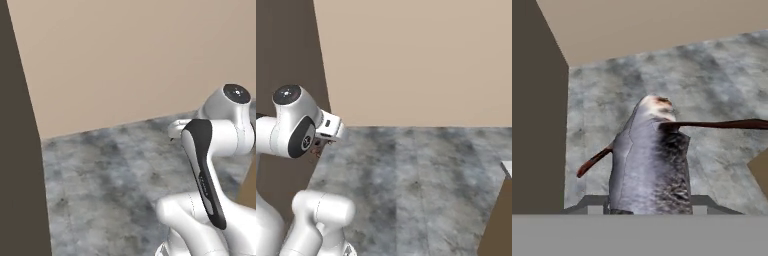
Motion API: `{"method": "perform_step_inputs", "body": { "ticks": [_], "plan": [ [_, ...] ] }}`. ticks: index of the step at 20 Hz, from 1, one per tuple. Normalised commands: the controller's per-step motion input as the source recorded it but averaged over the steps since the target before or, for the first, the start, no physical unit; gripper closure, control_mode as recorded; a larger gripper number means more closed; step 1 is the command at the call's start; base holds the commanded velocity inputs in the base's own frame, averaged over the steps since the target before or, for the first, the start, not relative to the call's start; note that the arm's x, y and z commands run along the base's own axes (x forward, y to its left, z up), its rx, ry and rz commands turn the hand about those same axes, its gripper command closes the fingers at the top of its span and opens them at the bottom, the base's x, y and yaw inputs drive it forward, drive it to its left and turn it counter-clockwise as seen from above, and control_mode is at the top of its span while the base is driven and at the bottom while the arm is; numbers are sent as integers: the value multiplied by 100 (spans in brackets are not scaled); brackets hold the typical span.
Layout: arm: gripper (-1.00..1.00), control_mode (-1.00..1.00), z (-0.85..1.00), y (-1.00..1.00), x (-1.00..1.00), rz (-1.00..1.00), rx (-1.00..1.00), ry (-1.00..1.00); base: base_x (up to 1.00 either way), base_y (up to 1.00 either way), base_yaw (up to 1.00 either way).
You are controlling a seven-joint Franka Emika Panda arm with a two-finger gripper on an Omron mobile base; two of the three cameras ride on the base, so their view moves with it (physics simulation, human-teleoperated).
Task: Gather the mushroom and bell pepper from the fridge and place them on a tray on the dining counter. Then gather the fishs from the fridge and place them on the other tray.
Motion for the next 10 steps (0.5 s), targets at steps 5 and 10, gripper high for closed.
{"method": "perform_step_inputs", "body": {
  "ticks": [5,10],
  "plan": [
    [100,100,0,0,0,0,0,0,100,44,-43],
    [100,100,0,0,0,0,0,0,91,50,-50]
  ]
}}
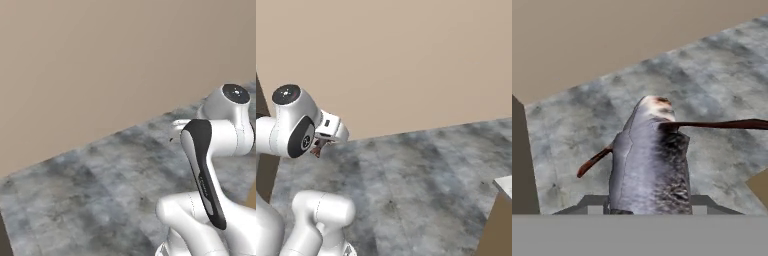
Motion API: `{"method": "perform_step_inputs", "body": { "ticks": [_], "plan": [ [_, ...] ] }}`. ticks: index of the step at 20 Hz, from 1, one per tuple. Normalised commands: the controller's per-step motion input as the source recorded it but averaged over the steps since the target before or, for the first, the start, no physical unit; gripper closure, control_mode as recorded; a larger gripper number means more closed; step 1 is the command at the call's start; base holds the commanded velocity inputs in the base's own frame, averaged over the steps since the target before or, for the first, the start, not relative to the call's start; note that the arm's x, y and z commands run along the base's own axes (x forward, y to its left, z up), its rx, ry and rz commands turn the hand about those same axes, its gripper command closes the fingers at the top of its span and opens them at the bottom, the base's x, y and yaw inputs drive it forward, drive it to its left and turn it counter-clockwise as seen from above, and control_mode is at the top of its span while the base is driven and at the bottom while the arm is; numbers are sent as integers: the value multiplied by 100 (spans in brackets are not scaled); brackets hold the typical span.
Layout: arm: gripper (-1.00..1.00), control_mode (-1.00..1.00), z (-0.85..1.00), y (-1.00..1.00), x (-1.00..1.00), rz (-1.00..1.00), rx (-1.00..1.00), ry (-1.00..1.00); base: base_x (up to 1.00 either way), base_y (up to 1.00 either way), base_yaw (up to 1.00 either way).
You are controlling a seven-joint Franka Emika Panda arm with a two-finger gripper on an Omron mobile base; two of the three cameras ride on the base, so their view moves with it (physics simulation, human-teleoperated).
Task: Gather the mushroom and bell pepper from the fridge and place them on a tray on the dining counter. Then gather the fishs from the fridge and place them on the other tray.
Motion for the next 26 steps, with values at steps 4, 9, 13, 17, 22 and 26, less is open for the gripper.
{"method": "perform_step_inputs", "body": {
  "ticks": [4,9,13,17,22,26],
  "plan": [
    [100,100,0,0,0,0,0,0,84,47,-53],
    [100,100,0,0,0,0,0,0,69,50,-59],
    [100,100,0,0,0,0,0,0,63,52,-63],
    [100,100,0,0,0,0,0,0,60,54,-66],
    [100,100,0,0,0,0,0,0,69,59,-62],
    [100,100,0,0,0,0,0,0,71,71,-62]
  ]
}}
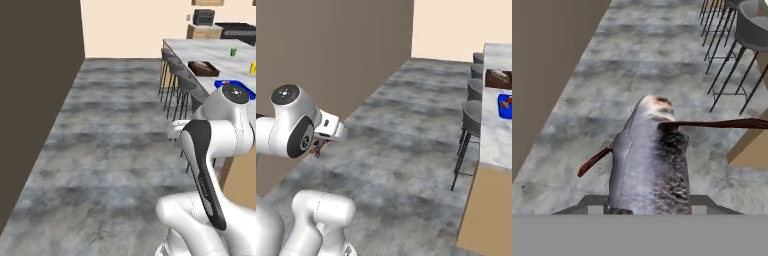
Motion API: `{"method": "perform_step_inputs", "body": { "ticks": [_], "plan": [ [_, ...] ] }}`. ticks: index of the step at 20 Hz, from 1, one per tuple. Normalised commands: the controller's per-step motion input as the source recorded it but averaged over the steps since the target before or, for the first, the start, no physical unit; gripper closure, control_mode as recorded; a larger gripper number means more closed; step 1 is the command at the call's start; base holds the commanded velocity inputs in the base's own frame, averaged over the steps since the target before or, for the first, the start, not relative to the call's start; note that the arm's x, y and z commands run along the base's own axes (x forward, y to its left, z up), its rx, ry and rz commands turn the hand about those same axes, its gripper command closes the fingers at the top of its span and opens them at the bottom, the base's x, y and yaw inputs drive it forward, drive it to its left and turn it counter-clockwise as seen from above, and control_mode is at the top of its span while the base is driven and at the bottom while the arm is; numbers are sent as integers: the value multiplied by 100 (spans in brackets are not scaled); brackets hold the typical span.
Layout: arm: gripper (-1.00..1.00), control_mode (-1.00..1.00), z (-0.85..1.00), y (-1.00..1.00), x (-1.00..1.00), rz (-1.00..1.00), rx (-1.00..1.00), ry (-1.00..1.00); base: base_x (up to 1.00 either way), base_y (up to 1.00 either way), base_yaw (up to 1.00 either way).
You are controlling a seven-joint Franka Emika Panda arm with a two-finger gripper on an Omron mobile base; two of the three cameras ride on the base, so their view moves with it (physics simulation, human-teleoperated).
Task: Gather the mushroom and bell pepper from the fridge and place them on a tray on the dining counter. Then gather the fishs from the fridge and place them on the other tray.
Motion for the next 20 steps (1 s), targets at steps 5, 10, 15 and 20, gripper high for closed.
{"method": "perform_step_inputs", "body": {
  "ticks": [5,10,15,20],
  "plan": [
    [100,100,0,0,0,0,0,0,73,82,-61],
    [100,100,0,0,0,0,0,0,76,87,-60],
    [100,100,0,0,0,0,0,0,76,90,-60],
    [100,100,0,0,0,0,0,0,77,91,-60]
  ]
}}
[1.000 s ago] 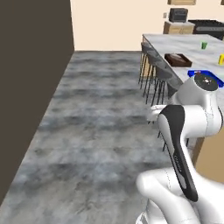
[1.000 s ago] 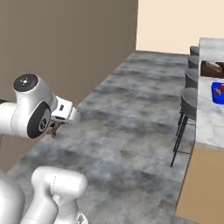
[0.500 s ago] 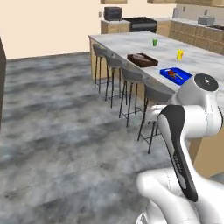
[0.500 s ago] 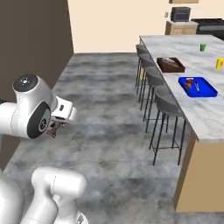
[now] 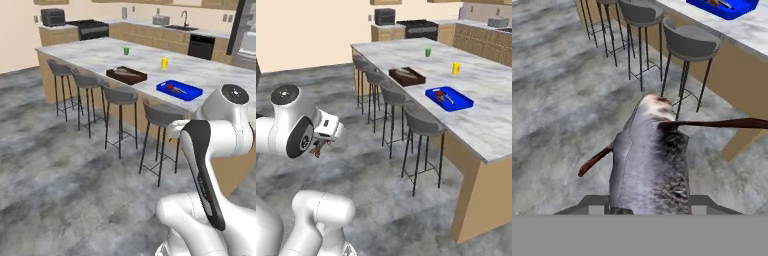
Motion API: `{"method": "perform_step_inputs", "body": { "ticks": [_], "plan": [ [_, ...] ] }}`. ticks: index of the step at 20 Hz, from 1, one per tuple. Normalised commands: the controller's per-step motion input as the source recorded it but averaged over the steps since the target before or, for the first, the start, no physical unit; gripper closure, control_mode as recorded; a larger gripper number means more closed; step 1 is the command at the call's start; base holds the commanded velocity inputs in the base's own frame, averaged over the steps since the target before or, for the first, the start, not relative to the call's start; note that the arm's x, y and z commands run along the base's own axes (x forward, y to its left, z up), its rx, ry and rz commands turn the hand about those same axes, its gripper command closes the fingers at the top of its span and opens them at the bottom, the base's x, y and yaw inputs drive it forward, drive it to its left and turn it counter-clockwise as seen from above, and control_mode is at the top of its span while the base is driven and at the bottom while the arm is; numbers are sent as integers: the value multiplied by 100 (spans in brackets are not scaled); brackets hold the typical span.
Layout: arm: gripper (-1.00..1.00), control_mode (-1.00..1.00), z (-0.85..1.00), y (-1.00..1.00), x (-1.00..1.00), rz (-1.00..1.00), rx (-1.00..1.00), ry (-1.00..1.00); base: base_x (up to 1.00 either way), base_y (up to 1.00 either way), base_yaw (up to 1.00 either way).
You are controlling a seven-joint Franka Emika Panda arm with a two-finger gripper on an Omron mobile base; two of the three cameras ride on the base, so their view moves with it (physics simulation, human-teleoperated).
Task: Gather the mushroom and bell pepper from the fridge and place them on a tray on the dining counter. Then gather the fishs from the fridge and place them on the other tray.
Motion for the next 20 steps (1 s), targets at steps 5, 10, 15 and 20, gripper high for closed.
{"method": "perform_step_inputs", "body": {
  "ticks": [5,10,15,20],
  "plan": [
    [100,100,0,0,0,0,0,0,79,92,-60],
    [100,100,0,0,0,0,0,0,83,94,-59],
    [100,100,0,0,0,0,0,0,83,98,-58],
    [100,100,0,0,0,0,0,0,58,100,-49]
  ]
}}
